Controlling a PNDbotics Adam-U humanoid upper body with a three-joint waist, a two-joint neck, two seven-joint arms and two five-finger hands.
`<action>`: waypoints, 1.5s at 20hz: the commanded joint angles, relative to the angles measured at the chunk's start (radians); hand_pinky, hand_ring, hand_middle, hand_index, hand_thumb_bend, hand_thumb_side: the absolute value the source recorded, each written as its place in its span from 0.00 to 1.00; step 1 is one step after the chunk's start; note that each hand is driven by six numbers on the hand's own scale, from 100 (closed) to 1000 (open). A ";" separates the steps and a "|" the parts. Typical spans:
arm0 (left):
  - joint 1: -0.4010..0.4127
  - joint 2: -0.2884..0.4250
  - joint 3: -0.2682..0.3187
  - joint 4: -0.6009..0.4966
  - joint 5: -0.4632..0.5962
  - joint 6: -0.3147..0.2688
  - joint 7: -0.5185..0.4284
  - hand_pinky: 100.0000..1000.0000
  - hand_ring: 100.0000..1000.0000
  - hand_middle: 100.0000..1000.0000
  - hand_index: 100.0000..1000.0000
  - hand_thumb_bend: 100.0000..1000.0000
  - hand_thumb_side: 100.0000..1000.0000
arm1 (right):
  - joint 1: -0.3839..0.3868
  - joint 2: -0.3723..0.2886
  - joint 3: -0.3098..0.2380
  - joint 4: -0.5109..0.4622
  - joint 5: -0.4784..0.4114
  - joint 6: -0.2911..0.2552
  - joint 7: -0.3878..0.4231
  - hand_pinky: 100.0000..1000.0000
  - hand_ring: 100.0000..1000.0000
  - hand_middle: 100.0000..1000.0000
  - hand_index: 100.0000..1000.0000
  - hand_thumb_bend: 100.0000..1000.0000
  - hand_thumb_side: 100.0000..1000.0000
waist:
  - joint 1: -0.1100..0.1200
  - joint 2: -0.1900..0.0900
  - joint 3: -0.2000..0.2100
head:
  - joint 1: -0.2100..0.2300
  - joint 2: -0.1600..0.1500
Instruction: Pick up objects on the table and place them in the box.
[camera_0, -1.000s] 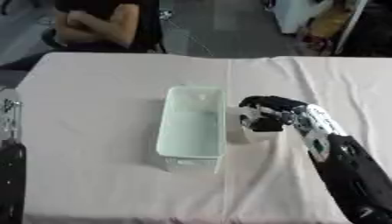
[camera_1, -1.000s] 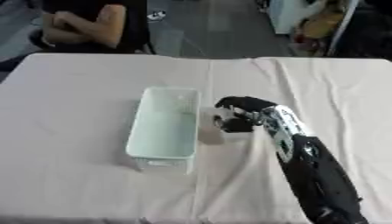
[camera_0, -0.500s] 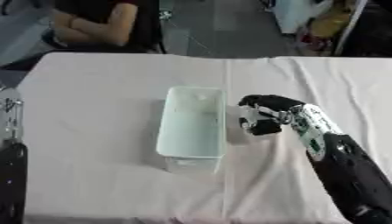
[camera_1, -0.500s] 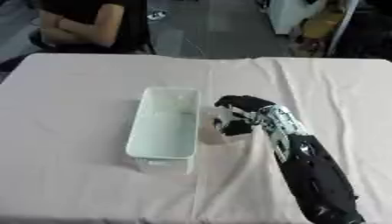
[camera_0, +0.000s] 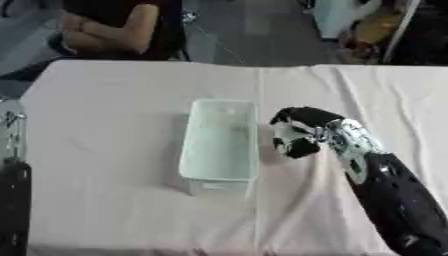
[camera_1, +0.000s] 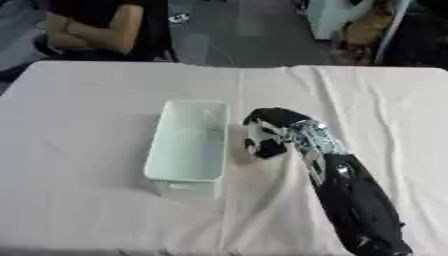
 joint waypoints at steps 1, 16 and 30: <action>-0.020 0.013 0.000 -0.015 0.003 -0.003 -0.004 0.73 0.76 0.77 0.77 0.22 1.00 | 0.006 -0.014 0.006 0.000 0.023 0.001 -0.039 0.09 0.49 0.70 0.66 0.00 0.10 | 0.002 -0.004 0.001 | 0.001 -0.001; -0.021 0.014 0.000 -0.015 0.001 -0.004 -0.006 0.73 0.76 0.77 0.77 0.22 1.00 | 0.009 -0.015 0.003 0.003 -0.036 0.010 -0.217 0.00 0.14 0.24 0.23 0.00 0.08 | 0.002 -0.004 0.001 | 0.001 -0.001; -0.018 0.015 0.000 -0.015 -0.001 0.000 -0.008 0.74 0.76 0.77 0.78 0.22 1.00 | -0.020 -0.049 -0.043 -0.308 -0.129 0.045 -0.291 0.00 0.12 0.23 0.22 0.00 0.00 | 0.002 -0.005 -0.002 | 0.001 -0.001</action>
